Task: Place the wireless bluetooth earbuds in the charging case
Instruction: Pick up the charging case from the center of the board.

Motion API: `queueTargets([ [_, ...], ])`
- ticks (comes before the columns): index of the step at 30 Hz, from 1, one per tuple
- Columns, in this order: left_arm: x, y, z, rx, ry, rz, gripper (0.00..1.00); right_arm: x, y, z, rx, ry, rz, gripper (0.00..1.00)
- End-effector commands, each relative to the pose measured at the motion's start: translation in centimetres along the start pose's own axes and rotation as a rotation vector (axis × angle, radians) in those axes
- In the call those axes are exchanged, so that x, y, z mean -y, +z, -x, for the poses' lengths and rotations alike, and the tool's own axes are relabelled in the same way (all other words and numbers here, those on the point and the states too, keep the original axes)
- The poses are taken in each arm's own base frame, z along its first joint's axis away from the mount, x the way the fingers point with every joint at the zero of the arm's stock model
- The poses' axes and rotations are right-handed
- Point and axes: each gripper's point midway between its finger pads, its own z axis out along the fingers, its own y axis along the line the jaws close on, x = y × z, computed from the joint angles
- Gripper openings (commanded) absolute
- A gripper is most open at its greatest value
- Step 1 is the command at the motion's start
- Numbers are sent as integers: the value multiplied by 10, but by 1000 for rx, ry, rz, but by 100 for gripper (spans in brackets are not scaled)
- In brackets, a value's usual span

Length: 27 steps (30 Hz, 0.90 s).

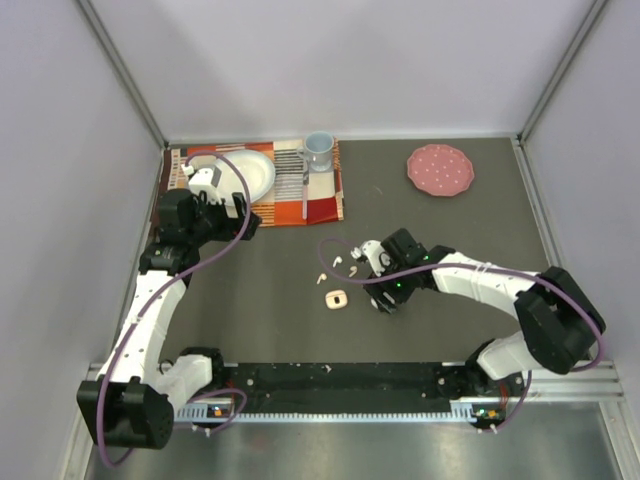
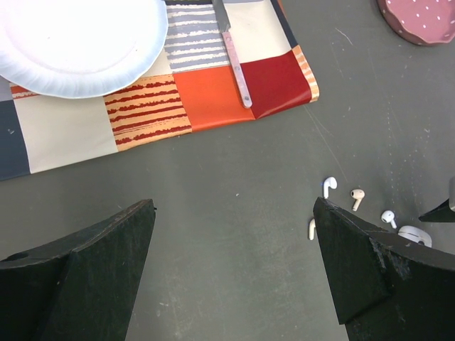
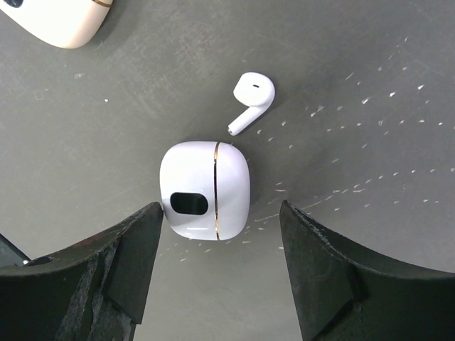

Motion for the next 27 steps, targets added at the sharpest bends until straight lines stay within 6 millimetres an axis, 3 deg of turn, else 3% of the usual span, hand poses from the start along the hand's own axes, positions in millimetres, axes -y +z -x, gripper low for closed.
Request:
queueTargets([
  [1, 0, -1, 11, 38, 29, 4, 99, -1, -2, 18, 24, -5, 1, 68],
  [9, -7, -5, 12, 51, 33, 47, 99, 0, 3, 19, 3, -8, 10, 66],
  [21, -9, -7, 15, 64, 29, 68, 99, -4, 5, 13, -22, 10, 31, 50],
  [22, -10, -8, 15, 66, 28, 71, 99, -5, 4, 12, -25, 11, 34, 43],
  [26, -9, -9, 19, 84, 11, 75, 99, -7, 2, 13, -18, 30, 39, 36],
  [27, -11, -10, 21, 89, 3, 92, 99, -8, 2, 14, -13, 32, 43, 30],
])
